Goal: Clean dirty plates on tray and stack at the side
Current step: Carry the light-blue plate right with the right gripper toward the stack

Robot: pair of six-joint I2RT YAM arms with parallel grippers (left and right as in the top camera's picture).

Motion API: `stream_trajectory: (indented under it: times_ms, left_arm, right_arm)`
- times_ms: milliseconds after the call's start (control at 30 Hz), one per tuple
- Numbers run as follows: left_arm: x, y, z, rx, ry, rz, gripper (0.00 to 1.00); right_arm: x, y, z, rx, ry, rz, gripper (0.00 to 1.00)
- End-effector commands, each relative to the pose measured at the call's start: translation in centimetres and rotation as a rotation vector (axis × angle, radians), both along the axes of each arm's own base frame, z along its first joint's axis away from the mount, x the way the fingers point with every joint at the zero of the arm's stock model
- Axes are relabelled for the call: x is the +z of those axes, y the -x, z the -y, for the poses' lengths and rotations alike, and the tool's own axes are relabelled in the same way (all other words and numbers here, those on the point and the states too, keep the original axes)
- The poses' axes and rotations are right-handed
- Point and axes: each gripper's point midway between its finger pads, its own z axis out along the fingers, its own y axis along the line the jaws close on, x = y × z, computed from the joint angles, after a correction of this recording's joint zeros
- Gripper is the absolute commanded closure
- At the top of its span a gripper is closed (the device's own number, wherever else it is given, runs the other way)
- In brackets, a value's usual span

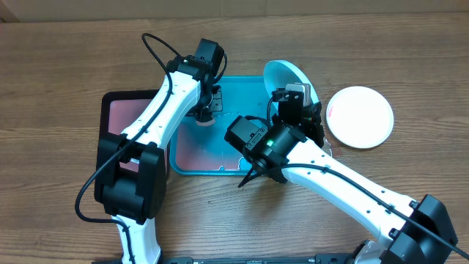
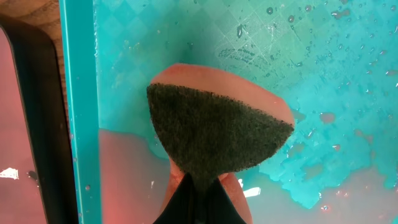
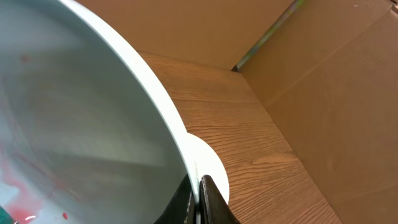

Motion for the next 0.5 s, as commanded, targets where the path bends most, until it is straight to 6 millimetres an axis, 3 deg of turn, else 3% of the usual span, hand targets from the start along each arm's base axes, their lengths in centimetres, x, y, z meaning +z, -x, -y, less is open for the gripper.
stream_trajectory:
  times_ms: [0,467]
  left_arm:
    - [-0.1,0.0,0.5,0.012,0.012,-0.004,0.96]
    - [-0.1,0.0,0.5,0.013,0.012,-0.005,0.96]
  right_arm:
    - [2.1,0.0,0.5,-0.012,-0.032,0.077,0.96]
    - [3.4,0.1,0.1,0.006,0.027,0.132,0.96]
